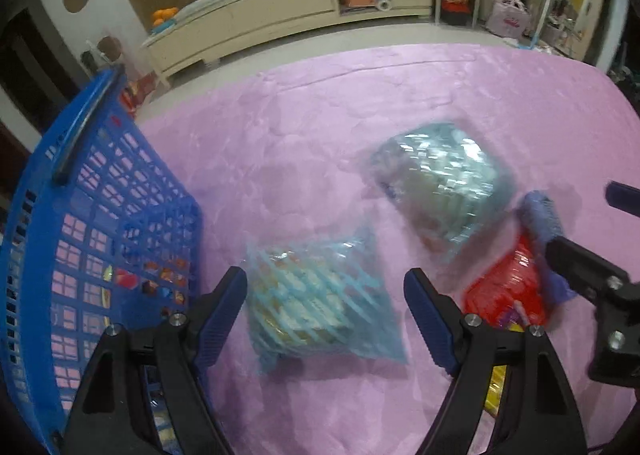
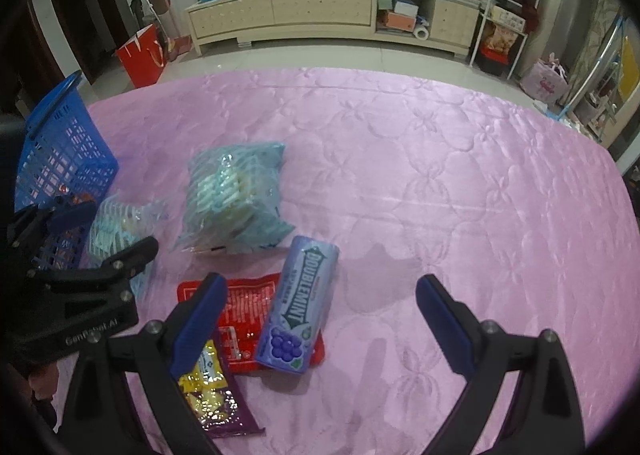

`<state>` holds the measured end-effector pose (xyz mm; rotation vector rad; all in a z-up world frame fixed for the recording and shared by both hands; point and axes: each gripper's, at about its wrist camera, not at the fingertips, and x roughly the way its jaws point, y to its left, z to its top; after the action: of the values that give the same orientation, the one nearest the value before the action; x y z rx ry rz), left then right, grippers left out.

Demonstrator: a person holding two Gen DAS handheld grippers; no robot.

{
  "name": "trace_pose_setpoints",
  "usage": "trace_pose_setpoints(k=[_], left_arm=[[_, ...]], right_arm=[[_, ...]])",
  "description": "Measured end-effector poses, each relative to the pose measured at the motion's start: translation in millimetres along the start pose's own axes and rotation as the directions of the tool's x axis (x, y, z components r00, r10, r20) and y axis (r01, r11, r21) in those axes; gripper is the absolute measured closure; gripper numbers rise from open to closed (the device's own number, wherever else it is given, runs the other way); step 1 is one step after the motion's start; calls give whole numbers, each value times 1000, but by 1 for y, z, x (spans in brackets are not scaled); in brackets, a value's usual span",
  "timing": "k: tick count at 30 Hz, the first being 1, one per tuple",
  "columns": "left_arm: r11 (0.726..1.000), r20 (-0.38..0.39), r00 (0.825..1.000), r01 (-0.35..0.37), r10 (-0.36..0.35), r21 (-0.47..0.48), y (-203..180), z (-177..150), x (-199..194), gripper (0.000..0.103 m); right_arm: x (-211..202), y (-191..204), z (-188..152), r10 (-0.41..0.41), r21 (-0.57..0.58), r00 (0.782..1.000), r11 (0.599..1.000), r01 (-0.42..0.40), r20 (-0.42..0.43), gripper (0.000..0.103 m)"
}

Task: Organize snacks
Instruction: 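Close the left tool on a clear biscuit bag, then grasp the second clear biscuit bag with the right tool while the left tool holds its bag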

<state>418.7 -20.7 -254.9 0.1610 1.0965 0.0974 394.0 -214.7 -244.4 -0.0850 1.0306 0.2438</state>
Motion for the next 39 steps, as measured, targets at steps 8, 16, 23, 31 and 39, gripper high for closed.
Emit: trace_pose_setpoints(k=[8,16,23,31,39], left_arm=[[1000,-12,1000,28,-28,-10,3,4,6,24],[999,-19,999,44,-45,-20,11,-3,4,47],[993,-4,996,90,-90,-73,20,-13,-9,49],[992,34,995,94,-91,-79,22,-20,-23,49],[996,67,996,61,-57,-61,25,-20,-23,49]], right_arm=[[-2,-5,-4,8,11,1000,1000,-8,-5,6],[-6,-8,-1,14,-1,1000,1000,-14,-11,6],[-12,6,11,39,-64,999,997,-39,1,6],[1,29,28,99,-138,995,985,-101,-20,6],[18,39,46,84,-173,996,981,-90,-39,6]])
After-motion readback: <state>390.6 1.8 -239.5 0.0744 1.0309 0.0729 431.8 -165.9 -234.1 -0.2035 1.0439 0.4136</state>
